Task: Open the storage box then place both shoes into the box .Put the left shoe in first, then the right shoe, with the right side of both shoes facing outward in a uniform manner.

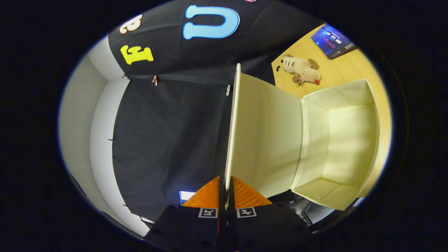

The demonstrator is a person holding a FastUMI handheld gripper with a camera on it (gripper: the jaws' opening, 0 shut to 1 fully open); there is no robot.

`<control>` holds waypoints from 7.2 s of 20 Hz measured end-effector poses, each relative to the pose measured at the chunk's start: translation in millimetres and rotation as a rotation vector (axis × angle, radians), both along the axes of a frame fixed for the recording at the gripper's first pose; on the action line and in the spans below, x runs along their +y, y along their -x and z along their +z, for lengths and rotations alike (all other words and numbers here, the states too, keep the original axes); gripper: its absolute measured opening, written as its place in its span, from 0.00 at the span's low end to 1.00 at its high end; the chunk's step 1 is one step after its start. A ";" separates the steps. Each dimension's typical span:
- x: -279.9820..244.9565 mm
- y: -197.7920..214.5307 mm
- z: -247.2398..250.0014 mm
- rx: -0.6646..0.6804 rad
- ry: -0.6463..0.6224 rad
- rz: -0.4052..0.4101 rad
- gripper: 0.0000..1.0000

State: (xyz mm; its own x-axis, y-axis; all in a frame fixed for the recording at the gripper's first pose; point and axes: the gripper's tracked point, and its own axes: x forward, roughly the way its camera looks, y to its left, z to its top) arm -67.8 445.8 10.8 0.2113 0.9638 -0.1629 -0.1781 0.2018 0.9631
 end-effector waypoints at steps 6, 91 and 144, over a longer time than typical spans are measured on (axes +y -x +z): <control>82.1 -2.7 -14.8 -0.033 0.056 0.025 0.05; -146.4 -30.7 -119.2 -0.238 0.597 -0.420 0.05; -569.6 -22.2 -269.2 -0.290 1.277 -0.457 0.99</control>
State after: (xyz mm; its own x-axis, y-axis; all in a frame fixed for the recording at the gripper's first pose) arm -45.6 -123.8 -258.4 0.6422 0.0184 -0.7663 -0.0179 0.9998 0.0091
